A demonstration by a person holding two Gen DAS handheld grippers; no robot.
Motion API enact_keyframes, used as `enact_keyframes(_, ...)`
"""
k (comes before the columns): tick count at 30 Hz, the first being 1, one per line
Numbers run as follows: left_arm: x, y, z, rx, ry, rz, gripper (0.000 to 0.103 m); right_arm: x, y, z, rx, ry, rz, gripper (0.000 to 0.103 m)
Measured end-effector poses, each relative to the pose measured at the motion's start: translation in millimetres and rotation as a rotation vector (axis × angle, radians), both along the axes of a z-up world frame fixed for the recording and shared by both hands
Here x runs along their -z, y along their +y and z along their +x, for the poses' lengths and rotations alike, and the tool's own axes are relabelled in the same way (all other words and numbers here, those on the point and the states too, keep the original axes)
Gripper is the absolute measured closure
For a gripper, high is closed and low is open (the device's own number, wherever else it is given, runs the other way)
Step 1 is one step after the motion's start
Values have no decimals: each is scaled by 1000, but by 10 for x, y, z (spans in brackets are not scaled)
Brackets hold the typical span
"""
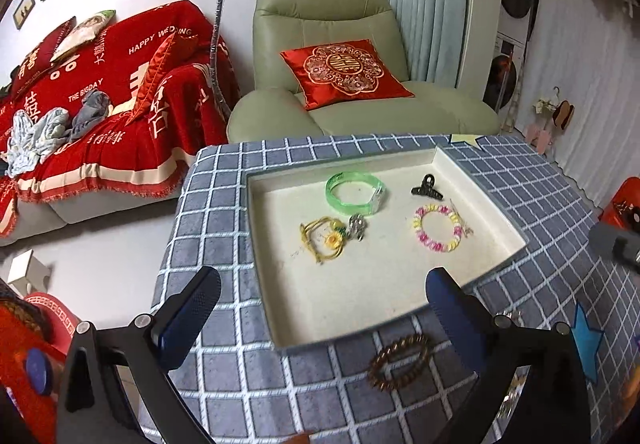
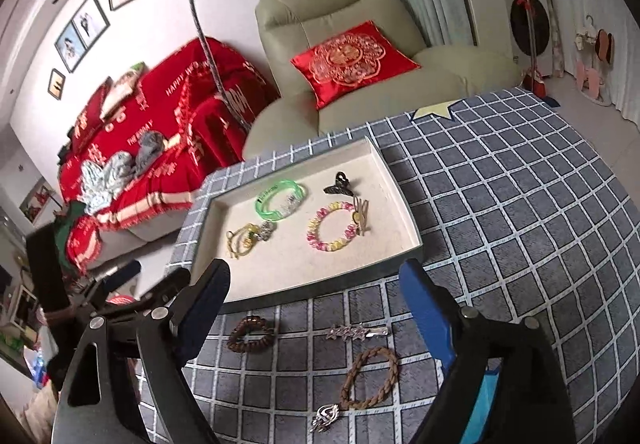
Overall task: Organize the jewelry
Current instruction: 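Withdraw both tools from the tray toward the remaining jewelry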
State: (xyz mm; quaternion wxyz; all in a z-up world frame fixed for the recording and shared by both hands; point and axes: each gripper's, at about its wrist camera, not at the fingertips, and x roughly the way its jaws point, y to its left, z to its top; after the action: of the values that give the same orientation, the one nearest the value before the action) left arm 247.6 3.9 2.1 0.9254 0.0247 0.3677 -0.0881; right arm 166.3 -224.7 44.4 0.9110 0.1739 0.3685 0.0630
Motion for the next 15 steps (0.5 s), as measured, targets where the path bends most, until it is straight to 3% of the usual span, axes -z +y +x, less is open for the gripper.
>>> enact_keyframes(7,70,122,-333,27,73,-31,0,86,-45,-167,3,96,-27,14)
enact_keyframes(15,332,48,-551,21,154,-17,0,618,-114,-352,37,258,-59,14)
